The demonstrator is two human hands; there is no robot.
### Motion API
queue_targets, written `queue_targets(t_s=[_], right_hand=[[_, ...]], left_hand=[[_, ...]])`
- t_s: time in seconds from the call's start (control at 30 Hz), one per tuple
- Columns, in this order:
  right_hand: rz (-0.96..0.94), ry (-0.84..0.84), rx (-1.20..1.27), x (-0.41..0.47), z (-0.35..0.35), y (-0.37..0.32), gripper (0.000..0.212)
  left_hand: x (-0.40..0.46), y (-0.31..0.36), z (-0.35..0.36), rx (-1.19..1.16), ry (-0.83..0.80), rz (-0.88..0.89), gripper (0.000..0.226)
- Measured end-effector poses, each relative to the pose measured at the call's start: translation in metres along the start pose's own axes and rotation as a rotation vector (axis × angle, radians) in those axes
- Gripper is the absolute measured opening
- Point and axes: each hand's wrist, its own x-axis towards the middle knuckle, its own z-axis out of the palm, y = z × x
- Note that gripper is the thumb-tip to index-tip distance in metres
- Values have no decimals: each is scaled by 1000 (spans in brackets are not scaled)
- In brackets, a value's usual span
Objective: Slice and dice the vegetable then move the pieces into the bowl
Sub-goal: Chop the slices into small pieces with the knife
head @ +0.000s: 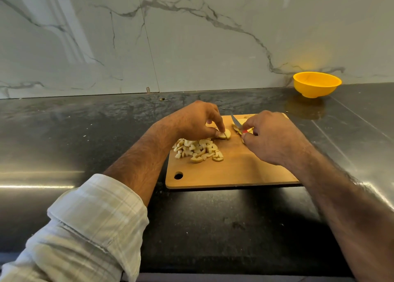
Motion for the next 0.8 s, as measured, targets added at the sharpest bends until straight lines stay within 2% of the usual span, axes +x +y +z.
queue_targets(t_s=[0.13,0.33,0.53,0.7,0.8], right_hand=[[-7,-18,-9,-2,-2,-2,35],[-5,-72,-66,-4,2,-4,35],[-75,-91,-164,-7,8,-5,29],[-38,-34,-94,-5,1,-2,38],[-22,-55,-76,-4,-2,-3,35]], left_hand=[[1,2,1,37,-3,-3,13],[-1,1,-2,-18,-11,-52,30],[0,1,0,-33,20,-51,30],[-2,5,0,-65,24,-65,33],[-4,7,0,-65,-40,-31,36]])
